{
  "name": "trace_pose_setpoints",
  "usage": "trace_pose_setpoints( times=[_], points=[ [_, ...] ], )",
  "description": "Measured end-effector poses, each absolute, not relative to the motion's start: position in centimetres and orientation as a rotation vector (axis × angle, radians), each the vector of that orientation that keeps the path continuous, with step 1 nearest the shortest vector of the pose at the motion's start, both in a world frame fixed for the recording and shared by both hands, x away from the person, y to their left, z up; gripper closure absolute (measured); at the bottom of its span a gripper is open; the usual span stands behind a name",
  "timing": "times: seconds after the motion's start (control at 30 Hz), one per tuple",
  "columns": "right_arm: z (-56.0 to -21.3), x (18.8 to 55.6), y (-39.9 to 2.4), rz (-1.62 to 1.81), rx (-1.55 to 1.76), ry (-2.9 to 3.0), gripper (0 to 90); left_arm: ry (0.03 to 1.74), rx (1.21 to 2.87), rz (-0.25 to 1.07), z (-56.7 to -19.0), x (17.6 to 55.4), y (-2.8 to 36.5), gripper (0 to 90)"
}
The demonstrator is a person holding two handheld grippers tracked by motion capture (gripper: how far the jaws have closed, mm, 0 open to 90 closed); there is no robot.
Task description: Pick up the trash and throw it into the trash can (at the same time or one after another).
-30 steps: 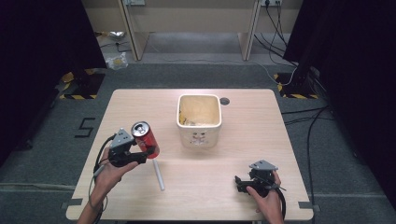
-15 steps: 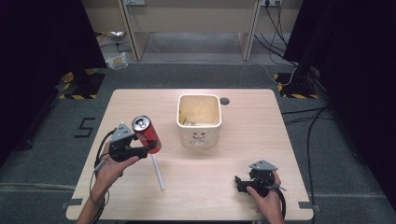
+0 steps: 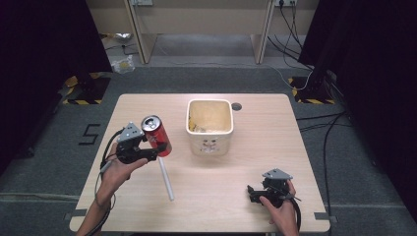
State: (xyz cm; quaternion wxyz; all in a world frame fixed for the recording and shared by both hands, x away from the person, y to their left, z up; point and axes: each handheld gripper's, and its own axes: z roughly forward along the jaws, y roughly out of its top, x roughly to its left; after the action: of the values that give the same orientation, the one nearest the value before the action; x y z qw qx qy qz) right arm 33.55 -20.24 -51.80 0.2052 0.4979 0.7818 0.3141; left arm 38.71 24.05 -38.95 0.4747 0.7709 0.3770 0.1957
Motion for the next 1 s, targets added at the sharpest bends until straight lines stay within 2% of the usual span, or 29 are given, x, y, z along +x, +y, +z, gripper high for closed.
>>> trace_pose_setpoints(
  times=[1.0],
  points=[
    [-51.8,33.6,-20.2,0.877,1.389,2.178,0.3,0.861,1.872,0.456,-35.6,40.8,22.8,34.1]
  ],
)
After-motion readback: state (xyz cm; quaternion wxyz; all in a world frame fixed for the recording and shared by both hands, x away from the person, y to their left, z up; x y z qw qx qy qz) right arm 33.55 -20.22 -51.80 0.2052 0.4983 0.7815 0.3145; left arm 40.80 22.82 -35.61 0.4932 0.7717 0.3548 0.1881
